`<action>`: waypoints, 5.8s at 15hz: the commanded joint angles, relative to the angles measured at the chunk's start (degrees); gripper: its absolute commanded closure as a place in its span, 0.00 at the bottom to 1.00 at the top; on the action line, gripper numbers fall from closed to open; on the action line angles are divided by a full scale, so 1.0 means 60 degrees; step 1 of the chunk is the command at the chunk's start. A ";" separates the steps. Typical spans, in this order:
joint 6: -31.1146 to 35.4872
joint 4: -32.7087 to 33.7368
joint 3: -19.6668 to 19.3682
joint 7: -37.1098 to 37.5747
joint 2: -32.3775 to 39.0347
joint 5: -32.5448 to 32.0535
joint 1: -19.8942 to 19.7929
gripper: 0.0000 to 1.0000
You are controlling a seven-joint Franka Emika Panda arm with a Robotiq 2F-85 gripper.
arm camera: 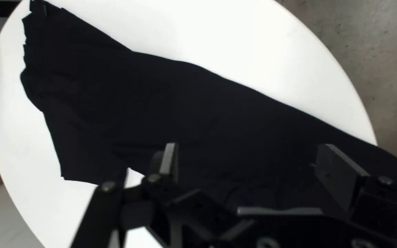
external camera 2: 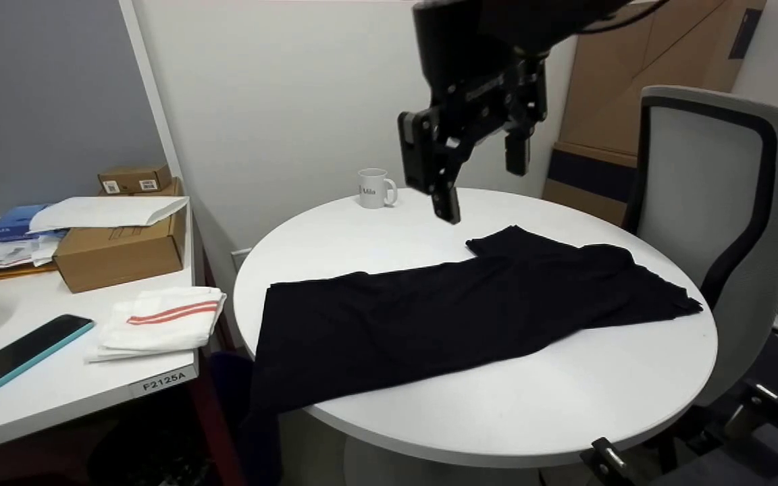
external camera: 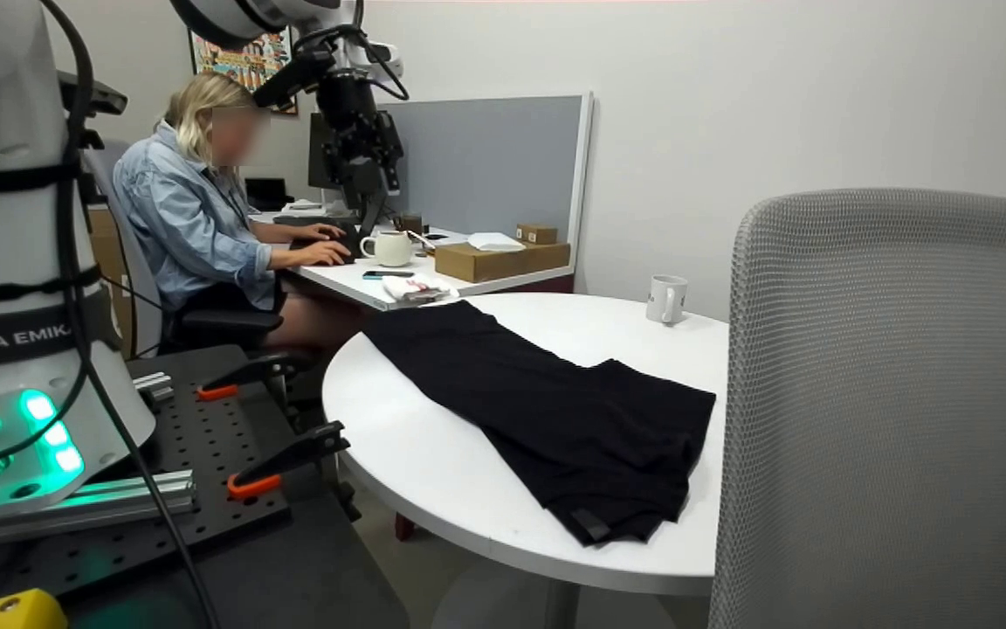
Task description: Fold the black shirt on the table
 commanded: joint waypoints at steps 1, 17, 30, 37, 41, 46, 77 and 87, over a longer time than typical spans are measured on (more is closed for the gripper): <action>0.0532 0.0613 0.0615 0.1135 0.1485 -0.0463 0.0302 0.00; -0.0297 0.6148 -0.0901 0.5070 0.7891 -0.3703 0.3368 0.00; -0.0710 0.8434 -0.2376 0.5417 1.0361 -0.3586 0.5071 0.00; -0.0652 0.8900 -0.2875 0.5788 1.1033 -0.3579 0.5593 0.00; -0.0647 0.9053 -0.3088 0.5908 1.1328 -0.3629 0.5829 0.00; -0.0612 0.9190 -0.3258 0.5953 1.1584 -0.3633 0.6095 0.00; 0.2646 0.4663 -0.3006 0.5342 0.4877 -0.2582 0.3479 0.99; 0.2507 0.2361 -0.3787 0.3857 0.2050 -0.0502 -0.0415 0.99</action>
